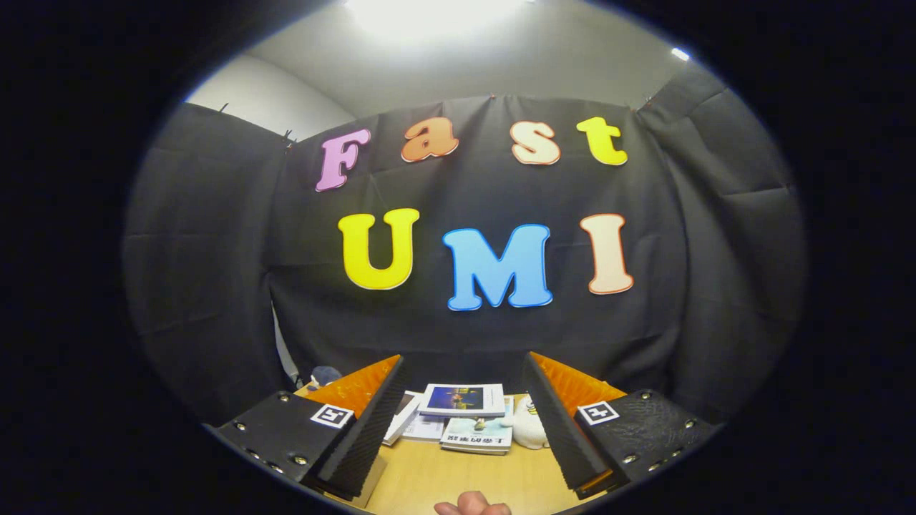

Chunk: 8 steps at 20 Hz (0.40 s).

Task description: Open the storage box then place both shoes into the box .Put the left shoe in first, then the right shoe, with the right side of both shoes facing outward in a uniform manner.

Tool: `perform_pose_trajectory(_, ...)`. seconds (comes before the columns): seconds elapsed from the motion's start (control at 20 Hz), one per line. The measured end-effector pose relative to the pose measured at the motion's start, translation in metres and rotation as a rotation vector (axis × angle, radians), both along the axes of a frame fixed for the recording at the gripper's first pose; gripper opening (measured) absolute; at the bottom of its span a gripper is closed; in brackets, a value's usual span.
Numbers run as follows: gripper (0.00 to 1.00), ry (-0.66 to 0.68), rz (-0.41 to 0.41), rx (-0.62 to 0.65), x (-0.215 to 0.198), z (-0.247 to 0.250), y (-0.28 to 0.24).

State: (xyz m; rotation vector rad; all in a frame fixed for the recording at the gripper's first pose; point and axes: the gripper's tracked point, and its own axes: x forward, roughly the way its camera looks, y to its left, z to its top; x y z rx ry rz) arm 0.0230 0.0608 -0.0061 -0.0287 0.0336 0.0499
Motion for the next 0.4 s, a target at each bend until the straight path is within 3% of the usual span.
perform_pose_trajectory(0.4, 0.99, -0.004, -0.102, 0.022, -0.012, -0.001, -0.046)
